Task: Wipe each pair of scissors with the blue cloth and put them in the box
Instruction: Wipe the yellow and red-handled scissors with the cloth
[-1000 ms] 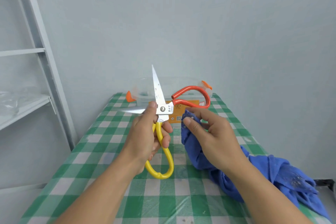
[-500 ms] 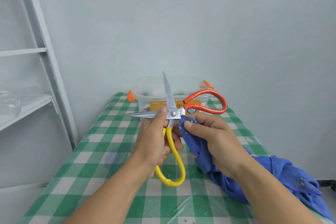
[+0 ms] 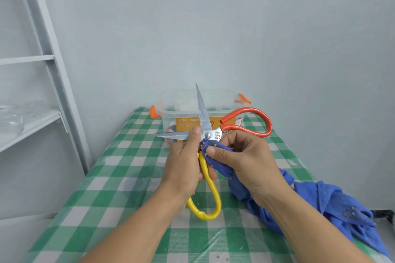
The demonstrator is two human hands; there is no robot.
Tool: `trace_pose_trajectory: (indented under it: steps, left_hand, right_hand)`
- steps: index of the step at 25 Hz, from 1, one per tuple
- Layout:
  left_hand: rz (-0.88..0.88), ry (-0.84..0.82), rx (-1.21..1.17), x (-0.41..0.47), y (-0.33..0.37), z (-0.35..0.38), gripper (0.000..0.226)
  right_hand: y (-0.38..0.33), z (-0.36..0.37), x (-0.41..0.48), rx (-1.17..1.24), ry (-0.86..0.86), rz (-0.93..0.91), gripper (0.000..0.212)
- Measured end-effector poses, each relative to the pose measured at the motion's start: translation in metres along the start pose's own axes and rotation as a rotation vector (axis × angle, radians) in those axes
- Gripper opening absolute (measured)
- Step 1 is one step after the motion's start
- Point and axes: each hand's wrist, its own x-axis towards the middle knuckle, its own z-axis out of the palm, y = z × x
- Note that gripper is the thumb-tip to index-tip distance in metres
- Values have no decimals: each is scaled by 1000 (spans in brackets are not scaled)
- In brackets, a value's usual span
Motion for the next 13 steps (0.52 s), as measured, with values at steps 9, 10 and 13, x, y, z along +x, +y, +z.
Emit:
trace_pose_trajectory:
  steps: [9, 10, 13]
  left_hand:
    - [-12, 16, -32, -3, 0, 4, 58]
    - [-7, 11, -23, -3, 0, 4, 59]
    - [7, 14, -25, -4, -2, 6, 56]
  right_hand:
    - [7, 0, 0, 21, 19, 98, 22]
    - [7, 1, 0, 42, 27, 113, 21]
    - [8, 0, 4, 108, 28, 178, 24]
